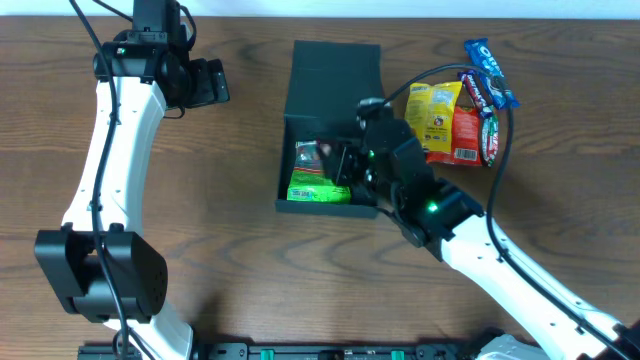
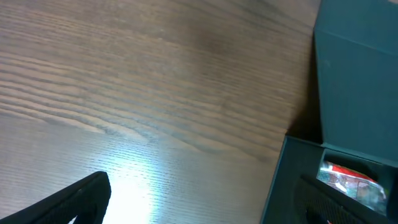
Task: Pack container
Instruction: 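Carry the green bag into the box and release it with the right gripper, then move the right gripper back to the snacks and grasp the blue Oreo pack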
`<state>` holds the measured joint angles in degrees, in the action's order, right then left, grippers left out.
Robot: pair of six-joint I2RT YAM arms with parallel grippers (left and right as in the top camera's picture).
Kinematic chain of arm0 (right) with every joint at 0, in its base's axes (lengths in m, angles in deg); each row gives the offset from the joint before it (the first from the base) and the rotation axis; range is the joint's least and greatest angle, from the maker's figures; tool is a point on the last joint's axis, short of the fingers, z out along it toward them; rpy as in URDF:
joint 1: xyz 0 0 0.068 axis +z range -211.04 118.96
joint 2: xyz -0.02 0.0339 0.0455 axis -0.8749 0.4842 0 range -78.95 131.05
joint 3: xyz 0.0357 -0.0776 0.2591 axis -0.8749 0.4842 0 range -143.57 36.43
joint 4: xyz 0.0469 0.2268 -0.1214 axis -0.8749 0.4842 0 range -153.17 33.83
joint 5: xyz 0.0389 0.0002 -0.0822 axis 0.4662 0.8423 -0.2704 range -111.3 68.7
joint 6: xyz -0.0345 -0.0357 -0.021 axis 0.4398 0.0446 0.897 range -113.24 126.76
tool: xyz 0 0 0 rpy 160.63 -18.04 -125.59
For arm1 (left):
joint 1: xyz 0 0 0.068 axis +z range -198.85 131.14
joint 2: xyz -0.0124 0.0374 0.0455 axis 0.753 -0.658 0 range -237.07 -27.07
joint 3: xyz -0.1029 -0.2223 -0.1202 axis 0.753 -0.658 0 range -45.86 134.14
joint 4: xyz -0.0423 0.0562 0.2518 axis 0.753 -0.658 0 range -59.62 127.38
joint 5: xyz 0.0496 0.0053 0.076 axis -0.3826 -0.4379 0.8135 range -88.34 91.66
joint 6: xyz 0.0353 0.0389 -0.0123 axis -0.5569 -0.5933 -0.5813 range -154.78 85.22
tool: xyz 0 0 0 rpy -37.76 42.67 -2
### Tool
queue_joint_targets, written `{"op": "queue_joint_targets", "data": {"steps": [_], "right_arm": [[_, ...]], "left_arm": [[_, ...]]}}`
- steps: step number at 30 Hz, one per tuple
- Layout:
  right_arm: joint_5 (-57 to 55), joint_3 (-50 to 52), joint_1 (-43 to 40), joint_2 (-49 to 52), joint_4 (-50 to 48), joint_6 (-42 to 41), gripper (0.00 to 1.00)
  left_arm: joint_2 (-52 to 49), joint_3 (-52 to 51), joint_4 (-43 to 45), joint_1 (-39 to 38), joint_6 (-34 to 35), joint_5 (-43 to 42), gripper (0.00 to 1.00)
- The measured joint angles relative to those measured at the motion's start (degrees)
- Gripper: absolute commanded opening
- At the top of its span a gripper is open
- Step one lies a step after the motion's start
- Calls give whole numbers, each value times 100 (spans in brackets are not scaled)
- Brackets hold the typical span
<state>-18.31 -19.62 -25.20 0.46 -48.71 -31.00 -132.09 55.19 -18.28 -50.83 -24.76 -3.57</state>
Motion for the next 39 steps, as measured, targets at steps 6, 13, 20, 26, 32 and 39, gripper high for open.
{"op": "queue_joint_targets", "data": {"steps": [6, 13, 20, 26, 32, 39], "right_arm": [[13, 9, 2, 833, 114, 212, 1], [63, 13, 2, 1832, 26, 420, 1], [81, 13, -4, 2273, -251, 680, 1], [111, -109, -13, 2455, -367, 953, 1], [-245, -1257, -50, 2015, 916, 1416, 1], [-791, -1620, -208, 1718, 2175, 1340, 1]], "left_arm": [[0, 0, -39, 0, -2, -289, 95], [0, -457, -76, 0, 0, -599, 95], [0, -1001, -44, 0, -2, -732, 95], [0, -1161, 33, 0, 0, -988, 95], [0, -1561, 170, 0, 0, -1276, 6], [0, -2649, 949, 0, 116, -2015, 6]]}}
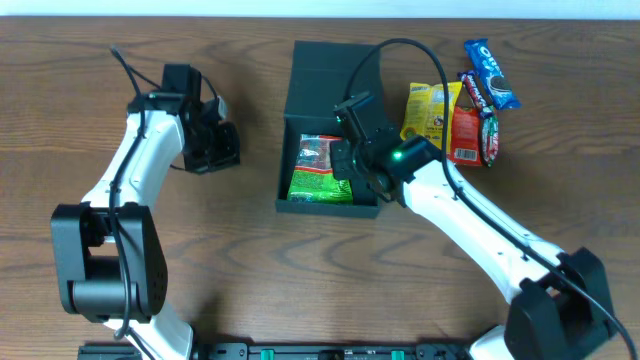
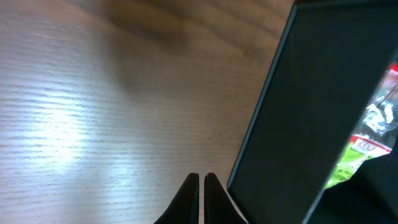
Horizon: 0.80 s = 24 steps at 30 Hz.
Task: Pack container
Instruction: 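Move the right gripper back to the snacks and grasp the blue Oreo pack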
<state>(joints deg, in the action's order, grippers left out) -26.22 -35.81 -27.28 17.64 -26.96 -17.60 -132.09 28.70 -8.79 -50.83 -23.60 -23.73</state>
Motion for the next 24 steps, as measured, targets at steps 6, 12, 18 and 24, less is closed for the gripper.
{"op": "queue_joint_targets", "data": {"steps": [6, 12, 18, 24], "right_arm": [[-118, 22, -70, 682, 39, -157, 1], [-136, 37, -70, 1390, -70, -240, 1], [-105, 68, -92, 1567, -511, -232, 1], [92, 68, -103, 1646, -1040, -52, 1]], "left_arm": [[0, -651, 634, -33, 282, -584, 6], [0, -717, 918, -376, 450, -789, 6], [0, -719, 1005, -734, 533, -876, 6], [0, -717, 1014, -752, 538, -892, 6]]}}
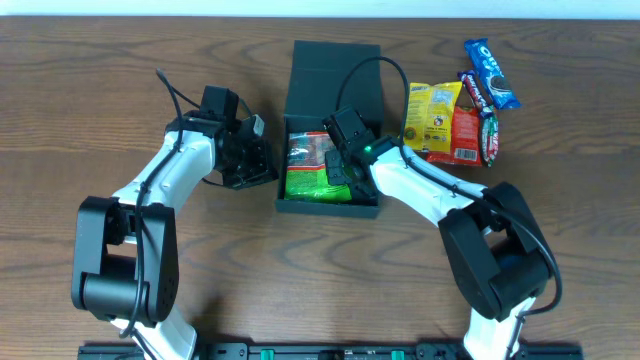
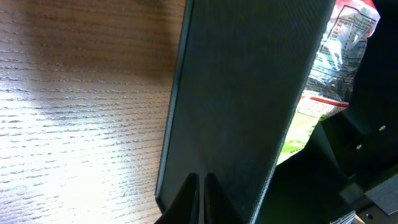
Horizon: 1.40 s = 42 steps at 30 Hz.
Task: Pack container
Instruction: 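Move the right gripper back to the snacks and grasp the blue Oreo pack, then place the Oreo pack upright in the box beside the green bag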
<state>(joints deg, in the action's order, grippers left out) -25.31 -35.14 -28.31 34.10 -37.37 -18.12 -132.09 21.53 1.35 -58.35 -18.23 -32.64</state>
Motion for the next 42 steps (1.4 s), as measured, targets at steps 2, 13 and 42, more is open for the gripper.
{"op": "queue_joint_targets", "data": {"steps": [2, 13, 42], "right_arm": [[116, 0, -4, 0, -44, 46, 1], [378, -756, -205, -208, 1054, 199, 1], [221, -1912, -4463, 1255, -1279, 3486, 99]], "left_arm": [[0, -2, -2, 0, 0, 0, 6], [0, -2, 2, 0, 9, 11, 6], [0, -2, -136, 4, 17, 20, 12]]}}
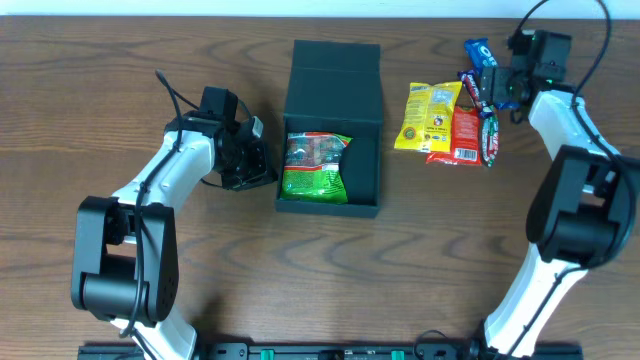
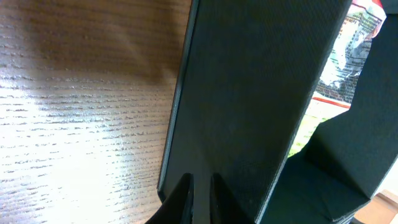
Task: Pack container
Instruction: 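Place the Oreo pack upright in the box beside the green bag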
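The black box (image 1: 364, 192) stands mid-table with its lid (image 1: 335, 70) folded back. A green snack bag (image 1: 315, 165) lies inside, its clear top and green edge showing past the wall (image 2: 339, 74). My left gripper (image 1: 268, 172) sits against the outside of the box's left wall (image 2: 249, 93). Its tips (image 2: 202, 194) are all but together, with a narrow slit and nothing between them. My right gripper (image 1: 500, 85) is at the far right over the snack bars (image 1: 478, 92). Its jaws cannot be made out there.
A yellow bag (image 1: 430, 115) and a red bag (image 1: 465, 135) lie right of the box. A blue cookie pack (image 1: 482, 52) and dark bars lie beside them, under the right arm. Bare wooden table (image 1: 200, 270) spreads left and in front.
My right gripper has gone from the green bag in the box to the snack pile at the far right. The bag lies uncovered in the box. The left gripper stays at the box wall.
At first my right gripper was in the box with the green bag and the left gripper was open, far to the left. Then the left gripper was shut and nearer the box, then against its left wall. The right gripper has since left the bag inside.
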`<state>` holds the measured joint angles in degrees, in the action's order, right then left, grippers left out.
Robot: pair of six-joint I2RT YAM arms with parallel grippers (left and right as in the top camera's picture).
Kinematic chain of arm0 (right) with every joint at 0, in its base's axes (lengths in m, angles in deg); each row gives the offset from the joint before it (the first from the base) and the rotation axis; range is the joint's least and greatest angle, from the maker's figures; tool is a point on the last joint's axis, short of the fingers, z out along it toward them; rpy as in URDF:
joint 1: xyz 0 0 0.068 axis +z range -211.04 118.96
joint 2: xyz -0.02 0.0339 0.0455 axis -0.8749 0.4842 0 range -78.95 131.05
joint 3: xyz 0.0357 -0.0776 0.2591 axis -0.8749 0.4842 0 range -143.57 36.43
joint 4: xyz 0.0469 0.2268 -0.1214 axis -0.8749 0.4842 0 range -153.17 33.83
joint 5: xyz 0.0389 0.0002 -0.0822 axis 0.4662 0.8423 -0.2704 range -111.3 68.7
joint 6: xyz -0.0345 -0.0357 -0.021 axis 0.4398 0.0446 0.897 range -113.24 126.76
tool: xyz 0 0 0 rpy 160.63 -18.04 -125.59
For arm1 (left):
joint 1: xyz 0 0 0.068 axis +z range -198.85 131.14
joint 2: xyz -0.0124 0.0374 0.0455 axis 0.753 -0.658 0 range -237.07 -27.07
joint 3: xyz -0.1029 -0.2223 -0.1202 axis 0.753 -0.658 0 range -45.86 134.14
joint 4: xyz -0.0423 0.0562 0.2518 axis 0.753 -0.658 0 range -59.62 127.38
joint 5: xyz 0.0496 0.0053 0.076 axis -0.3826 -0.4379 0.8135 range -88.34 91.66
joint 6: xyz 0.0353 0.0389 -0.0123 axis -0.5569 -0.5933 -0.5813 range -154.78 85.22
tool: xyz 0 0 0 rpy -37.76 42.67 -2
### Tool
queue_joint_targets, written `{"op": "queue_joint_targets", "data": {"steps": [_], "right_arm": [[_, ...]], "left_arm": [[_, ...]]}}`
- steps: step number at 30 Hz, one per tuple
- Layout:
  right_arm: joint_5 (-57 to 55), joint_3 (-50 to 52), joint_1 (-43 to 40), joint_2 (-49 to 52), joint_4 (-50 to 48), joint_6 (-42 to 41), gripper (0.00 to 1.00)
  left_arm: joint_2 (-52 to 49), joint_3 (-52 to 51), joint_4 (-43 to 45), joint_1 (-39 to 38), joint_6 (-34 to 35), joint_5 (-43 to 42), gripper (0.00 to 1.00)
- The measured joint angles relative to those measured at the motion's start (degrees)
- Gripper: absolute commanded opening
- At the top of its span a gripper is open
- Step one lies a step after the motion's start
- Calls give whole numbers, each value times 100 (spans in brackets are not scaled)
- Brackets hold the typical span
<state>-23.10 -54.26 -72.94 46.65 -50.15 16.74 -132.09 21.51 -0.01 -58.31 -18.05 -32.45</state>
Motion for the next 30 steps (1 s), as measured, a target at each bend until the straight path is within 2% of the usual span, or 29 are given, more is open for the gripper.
{"op": "queue_joint_targets", "data": {"steps": [9, 14, 16, 19, 23, 27, 30], "right_arm": [[74, -39, -210, 520, -503, 66, 96], [103, -50, -243, 669, -557, 83, 90], [114, -66, -245, 682, -581, 87, 84], [131, -90, -245, 710, -603, 87, 69], [140, -197, -243, 715, -367, 107, 59], [149, -437, -225, 715, 155, 131, 32], [111, -584, -192, 715, 487, 96, 26]], "left_arm": [[0, 0, -33, 2, 0, 0, 12], [0, 0, -35, 0, 22, 0, 12], [0, 0, -37, 0, 48, 0, 12], [0, 0, -42, 2, 109, 0, 12], [0, 0, -46, 2, 129, 0, 12], [0, 0, -46, 2, 131, 0, 12], [0, 0, -46, 0, 131, 0, 12]]}}
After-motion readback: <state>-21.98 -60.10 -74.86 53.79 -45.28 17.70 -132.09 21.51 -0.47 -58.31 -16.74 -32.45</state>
